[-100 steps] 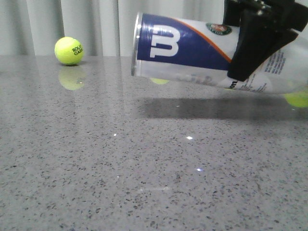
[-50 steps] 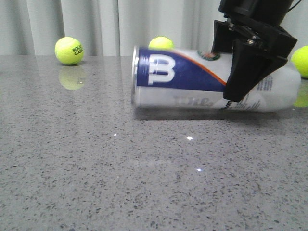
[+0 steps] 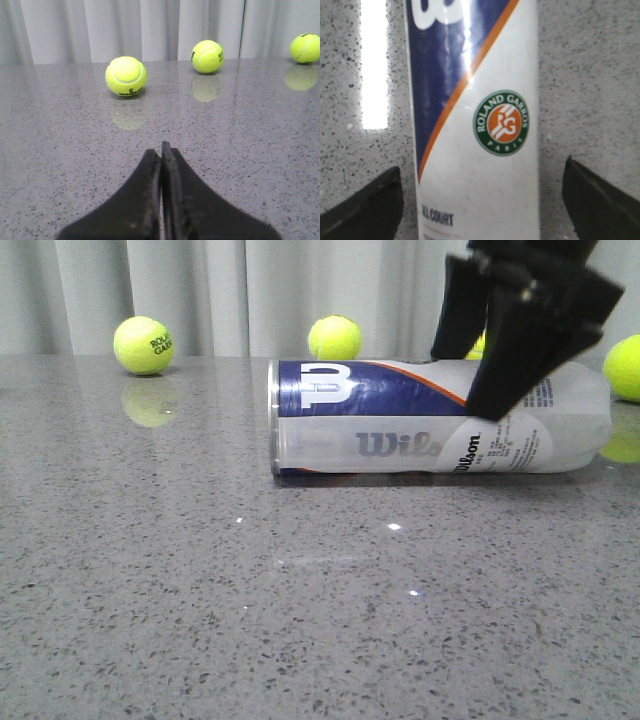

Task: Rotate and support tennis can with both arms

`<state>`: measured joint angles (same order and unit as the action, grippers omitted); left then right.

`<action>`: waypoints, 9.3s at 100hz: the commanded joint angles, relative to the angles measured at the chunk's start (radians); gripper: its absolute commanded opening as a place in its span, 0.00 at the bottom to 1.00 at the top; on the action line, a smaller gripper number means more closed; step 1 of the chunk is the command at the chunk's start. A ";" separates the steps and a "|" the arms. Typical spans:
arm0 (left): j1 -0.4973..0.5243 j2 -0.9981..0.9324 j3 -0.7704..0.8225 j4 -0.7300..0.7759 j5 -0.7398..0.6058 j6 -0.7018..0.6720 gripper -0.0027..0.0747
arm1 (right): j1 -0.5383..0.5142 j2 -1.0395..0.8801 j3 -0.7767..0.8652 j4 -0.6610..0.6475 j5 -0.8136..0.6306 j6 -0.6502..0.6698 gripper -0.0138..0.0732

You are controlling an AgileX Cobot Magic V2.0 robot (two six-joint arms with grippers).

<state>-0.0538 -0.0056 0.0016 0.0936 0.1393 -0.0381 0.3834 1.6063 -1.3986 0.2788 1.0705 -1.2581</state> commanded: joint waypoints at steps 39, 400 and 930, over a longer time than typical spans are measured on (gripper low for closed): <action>-0.006 -0.035 0.044 -0.006 -0.079 -0.008 0.01 | -0.001 -0.217 -0.060 0.023 0.088 0.457 0.09; -0.262 1.617 -0.996 -1.632 0.932 0.947 0.74 | -0.025 -1.369 1.015 -0.010 -0.854 1.158 0.09; -0.246 0.556 -0.535 -0.071 0.140 0.093 0.01 | -0.025 -1.369 1.015 -0.010 -0.854 1.158 0.09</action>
<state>-0.3241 0.5955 -0.5617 0.0221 0.3912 0.0653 0.3626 0.2287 -0.3597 0.2713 0.2963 -0.0910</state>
